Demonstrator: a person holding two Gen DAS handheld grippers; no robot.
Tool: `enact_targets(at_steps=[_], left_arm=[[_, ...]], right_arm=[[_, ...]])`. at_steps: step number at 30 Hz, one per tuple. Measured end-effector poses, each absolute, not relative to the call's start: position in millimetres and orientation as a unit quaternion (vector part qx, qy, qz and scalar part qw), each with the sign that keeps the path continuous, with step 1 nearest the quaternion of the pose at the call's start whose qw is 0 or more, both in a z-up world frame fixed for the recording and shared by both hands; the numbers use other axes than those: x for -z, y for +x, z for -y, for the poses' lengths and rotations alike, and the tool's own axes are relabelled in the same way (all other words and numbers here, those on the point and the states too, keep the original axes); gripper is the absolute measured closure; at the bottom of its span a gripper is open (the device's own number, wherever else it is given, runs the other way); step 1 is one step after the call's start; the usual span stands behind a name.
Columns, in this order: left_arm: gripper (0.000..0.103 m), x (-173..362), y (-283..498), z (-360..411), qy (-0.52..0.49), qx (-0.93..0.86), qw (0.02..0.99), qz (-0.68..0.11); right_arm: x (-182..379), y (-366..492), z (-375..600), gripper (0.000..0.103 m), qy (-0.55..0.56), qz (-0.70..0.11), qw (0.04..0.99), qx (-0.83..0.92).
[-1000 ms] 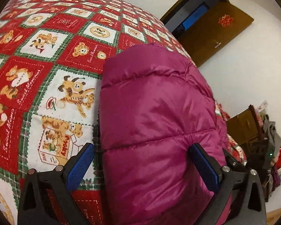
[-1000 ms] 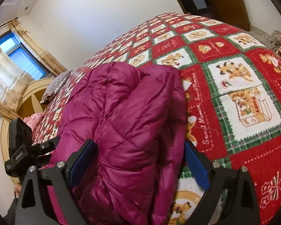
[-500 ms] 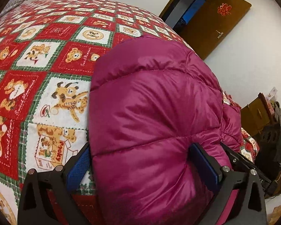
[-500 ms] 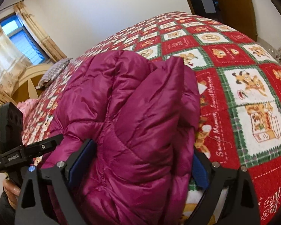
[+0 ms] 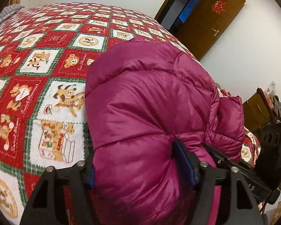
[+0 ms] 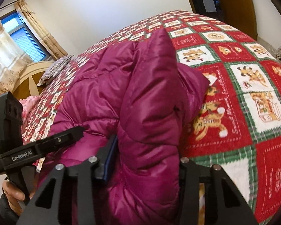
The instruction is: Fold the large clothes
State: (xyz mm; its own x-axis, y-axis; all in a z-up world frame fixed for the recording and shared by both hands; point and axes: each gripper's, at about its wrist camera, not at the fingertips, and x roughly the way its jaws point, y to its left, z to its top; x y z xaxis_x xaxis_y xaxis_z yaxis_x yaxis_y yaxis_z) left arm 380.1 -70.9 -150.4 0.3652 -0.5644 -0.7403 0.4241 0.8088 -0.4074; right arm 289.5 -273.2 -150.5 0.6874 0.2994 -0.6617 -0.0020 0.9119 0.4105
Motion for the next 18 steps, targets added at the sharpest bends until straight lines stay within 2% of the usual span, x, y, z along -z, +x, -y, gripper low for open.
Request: enact_targets(at_steps=[5, 18], left_arm=[[0.044, 140.9, 363.6, 53.4, -0.086, 0.302, 0.824, -0.471], [0.045, 137.2, 319.9, 29.8, -0.079, 0.301, 0.83, -0.463]], right_arm=[[145.7, 266.1, 268.1, 0.065, 0.209, -0.38, 0.897, -0.084], [141.7, 224.3, 254.0, 0.069, 0.224, -0.371, 0.9, -0.057]])
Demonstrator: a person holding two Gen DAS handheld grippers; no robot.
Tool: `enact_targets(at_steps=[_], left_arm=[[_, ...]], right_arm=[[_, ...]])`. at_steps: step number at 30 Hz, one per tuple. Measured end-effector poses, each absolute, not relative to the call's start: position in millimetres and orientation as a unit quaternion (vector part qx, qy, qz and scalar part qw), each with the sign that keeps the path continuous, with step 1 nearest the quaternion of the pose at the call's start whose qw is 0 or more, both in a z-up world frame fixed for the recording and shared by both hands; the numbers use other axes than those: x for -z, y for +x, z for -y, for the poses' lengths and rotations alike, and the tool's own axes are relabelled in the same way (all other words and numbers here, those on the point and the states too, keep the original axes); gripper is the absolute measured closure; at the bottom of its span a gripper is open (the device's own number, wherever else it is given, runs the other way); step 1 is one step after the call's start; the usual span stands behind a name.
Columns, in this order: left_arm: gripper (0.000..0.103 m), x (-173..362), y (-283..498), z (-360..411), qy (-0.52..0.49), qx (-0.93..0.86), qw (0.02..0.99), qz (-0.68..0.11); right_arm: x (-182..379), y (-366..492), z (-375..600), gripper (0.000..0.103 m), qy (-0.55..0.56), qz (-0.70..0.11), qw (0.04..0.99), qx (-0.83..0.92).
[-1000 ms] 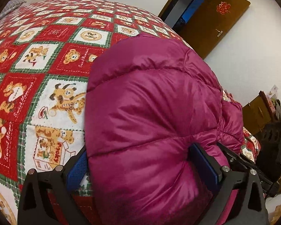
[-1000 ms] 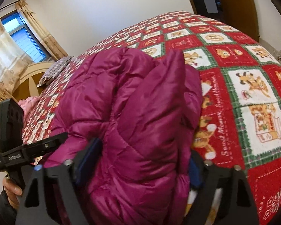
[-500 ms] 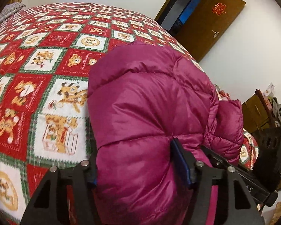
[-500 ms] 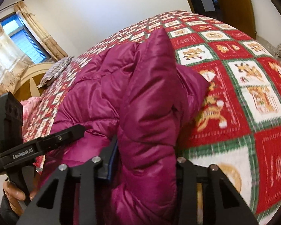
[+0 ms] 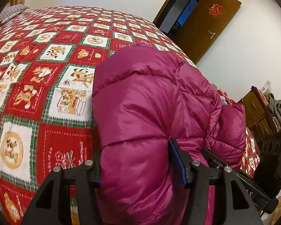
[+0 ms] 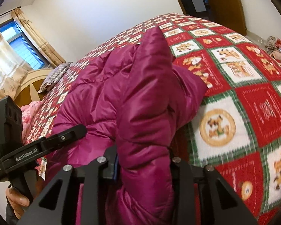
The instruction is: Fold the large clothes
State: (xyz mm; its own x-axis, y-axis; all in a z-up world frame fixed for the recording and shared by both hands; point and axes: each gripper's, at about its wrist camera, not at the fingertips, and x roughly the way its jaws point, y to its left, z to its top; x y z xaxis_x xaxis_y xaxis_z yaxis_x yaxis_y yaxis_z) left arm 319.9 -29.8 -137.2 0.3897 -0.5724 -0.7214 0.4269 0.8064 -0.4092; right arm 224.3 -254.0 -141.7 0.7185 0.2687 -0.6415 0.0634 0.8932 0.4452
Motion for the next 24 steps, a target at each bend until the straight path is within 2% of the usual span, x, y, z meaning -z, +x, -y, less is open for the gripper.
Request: enact_targets(at_steps=[11, 24], left_arm=[[0.045, 129.9, 292.7, 42.0, -0.066, 0.327, 0.82, -0.464], [0.045, 117.7, 251.5, 116.0, -0.058, 0.41, 0.78, -0.469]], right_arm=[[132.5, 186.9, 264.0, 0.073, 0.221, -0.356, 0.908, -0.027], [96.3, 120.2, 324.6, 0.075, 0.213, -0.312, 0.924, 0.057]])
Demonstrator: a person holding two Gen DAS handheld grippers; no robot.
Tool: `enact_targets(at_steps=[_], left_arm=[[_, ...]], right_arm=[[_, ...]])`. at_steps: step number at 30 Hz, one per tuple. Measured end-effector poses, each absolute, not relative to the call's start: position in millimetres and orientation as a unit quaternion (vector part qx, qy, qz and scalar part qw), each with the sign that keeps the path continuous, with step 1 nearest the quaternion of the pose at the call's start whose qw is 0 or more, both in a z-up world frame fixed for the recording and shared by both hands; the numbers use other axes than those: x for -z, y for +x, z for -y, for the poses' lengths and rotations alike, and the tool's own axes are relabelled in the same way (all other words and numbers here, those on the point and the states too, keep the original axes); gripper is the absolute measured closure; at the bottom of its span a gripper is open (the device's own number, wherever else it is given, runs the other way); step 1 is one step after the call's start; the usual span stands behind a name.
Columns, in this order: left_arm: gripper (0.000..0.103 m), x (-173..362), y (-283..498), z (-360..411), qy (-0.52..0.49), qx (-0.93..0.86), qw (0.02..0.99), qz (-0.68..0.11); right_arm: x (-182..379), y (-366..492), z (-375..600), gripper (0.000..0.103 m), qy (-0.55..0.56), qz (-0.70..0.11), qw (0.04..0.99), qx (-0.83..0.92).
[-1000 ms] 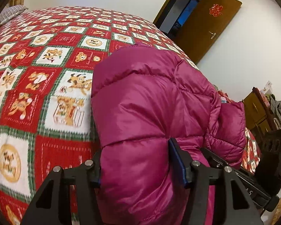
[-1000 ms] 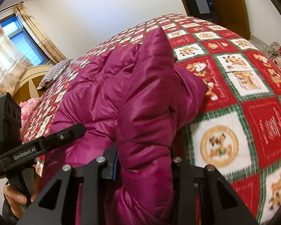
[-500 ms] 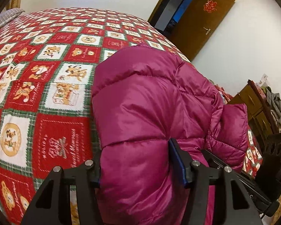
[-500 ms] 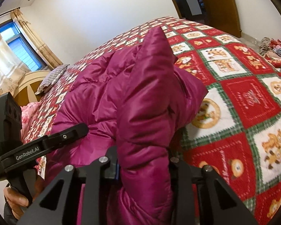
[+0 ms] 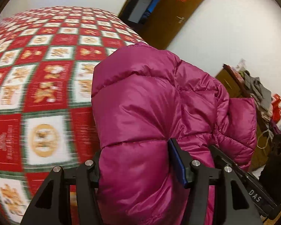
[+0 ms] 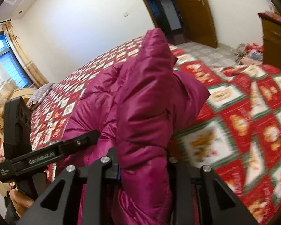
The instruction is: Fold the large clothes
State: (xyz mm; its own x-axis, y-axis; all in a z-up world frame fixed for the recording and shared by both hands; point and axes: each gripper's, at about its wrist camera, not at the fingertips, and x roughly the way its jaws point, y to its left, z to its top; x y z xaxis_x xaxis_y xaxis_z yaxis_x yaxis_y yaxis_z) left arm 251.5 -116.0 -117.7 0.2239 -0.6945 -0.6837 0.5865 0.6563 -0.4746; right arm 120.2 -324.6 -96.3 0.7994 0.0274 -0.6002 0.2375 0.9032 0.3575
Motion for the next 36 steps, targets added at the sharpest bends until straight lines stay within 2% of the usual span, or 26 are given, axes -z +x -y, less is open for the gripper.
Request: enact_targets(at_steps=[10, 22, 25, 29, 30, 32, 36], left_arm=[[0.045, 117.2, 243.2, 171.5, -0.057, 0.414, 0.782, -0.462], [0.045, 141.6, 282.3, 184.9, -0.073, 0.334, 0.821, -0.457], [0.043, 147.6, 289.6, 193.6, -0.059, 0.319, 0.831, -0.453], [0.037, 154.6, 293.2, 194.3, -0.057, 0.314, 0.835, -0.448], [0.037, 154.9, 292.9, 191.6, -0.06, 0.317, 0.834, -0.448], [0.035, 155.7, 294.9, 187.8, -0.061, 0.324, 0.832, -0.447], [0.034, 158.2, 301.3, 185.0, -0.075, 0.329, 0.824, -0.455]], right_arm=[[82.9, 116.4, 372.8, 0.076, 0.159, -0.308, 0.933, 0.094], [133.7, 165.7, 441.0, 0.076, 0.235, -0.332, 0.912, 0.052], [141.1, 177.3, 451.9, 0.074, 0.247, -0.336, 0.908, 0.047], [137.1, 177.2, 465.0, 0.055, 0.253, -0.337, 0.906, 0.047], [133.8, 172.2, 468.2, 0.048, 0.26, -0.332, 0.905, 0.048], [121.0, 145.3, 481.2, 0.04, 0.285, -0.291, 0.911, 0.065], [95.2, 102.4, 490.5, 0.039, 0.298, -0.229, 0.919, 0.116]])
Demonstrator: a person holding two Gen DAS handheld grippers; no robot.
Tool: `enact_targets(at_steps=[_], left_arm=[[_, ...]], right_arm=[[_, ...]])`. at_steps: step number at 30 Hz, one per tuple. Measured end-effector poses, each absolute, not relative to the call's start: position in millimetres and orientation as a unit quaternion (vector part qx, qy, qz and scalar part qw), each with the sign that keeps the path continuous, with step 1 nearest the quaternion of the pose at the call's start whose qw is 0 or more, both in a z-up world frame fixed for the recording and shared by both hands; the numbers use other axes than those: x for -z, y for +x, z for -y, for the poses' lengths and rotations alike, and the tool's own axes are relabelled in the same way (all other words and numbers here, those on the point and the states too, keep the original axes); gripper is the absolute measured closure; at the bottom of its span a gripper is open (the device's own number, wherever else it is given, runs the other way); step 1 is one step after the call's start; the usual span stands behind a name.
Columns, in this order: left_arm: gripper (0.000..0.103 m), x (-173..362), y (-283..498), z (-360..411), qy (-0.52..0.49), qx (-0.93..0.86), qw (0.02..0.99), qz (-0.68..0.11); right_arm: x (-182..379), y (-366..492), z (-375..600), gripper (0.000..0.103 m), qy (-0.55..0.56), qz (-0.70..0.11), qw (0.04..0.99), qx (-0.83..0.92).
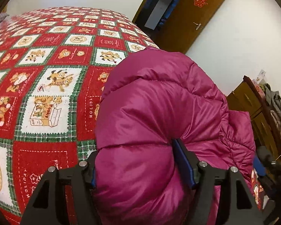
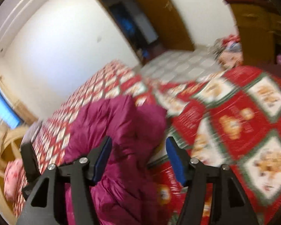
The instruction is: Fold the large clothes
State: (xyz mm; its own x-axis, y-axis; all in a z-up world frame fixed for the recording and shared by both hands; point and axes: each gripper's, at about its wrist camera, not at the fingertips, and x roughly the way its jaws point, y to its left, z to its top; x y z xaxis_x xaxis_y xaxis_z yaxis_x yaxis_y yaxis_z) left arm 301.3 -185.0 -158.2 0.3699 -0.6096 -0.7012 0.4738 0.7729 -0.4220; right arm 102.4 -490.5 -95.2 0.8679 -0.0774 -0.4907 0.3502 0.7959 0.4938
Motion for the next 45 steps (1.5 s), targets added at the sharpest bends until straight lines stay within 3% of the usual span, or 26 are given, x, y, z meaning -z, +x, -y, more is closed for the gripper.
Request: enact_targets(at_steps=[1, 5, 12, 21, 27, 31, 38, 41, 45], left_arm=[[0.034, 157.6, 300.1, 185.7, -0.071, 0.328, 0.826, -0.453], [0.034, 154.3, 297.5, 188.7, -0.049, 0.328, 0.83, -0.449], [0.032, 145.9, 294.1, 184.7, -0.012, 0.329, 0.835, -0.441], [0.03, 121.0, 288.7, 159.2, 0.019, 0.311, 0.859, -0.407], [0.027, 107.9, 278.5, 117.9, 0.057, 0.272, 0.884, -0.376], [0.027, 109.5, 264.9, 100.4, 0.073, 0.266, 0.89, -0.364], [0.027, 108.3, 228.2, 96.0, 0.097, 0.277, 0.889, -0.351], [0.027, 104.5, 205.9, 92.1, 0.108, 0.286, 0.891, -0.337], [0.027, 101.1, 180.5, 87.9, 0.121, 0.285, 0.894, -0.323]], right_arm=[[90.1, 100.9, 487.4, 0.04, 0.294, -0.226, 0.922, 0.115], [70.6, 126.2, 458.9, 0.067, 0.235, -0.245, 0.935, 0.104], [101.9, 183.6, 440.7, 0.073, 0.193, -0.334, 0.914, 0.127], [130.8, 173.2, 446.8, 0.079, 0.201, -0.339, 0.904, 0.163], [123.4, 172.4, 443.2, 0.075, 0.194, -0.341, 0.904, 0.173], [103.4, 133.5, 417.7, 0.054, 0.185, -0.301, 0.919, 0.177], [89.3, 69.9, 374.8, 0.054, 0.163, -0.272, 0.93, 0.188], [93.1, 53.4, 364.6, 0.044, 0.161, -0.278, 0.929, 0.182], [93.8, 37.4, 356.3, 0.044, 0.159, -0.278, 0.93, 0.181]])
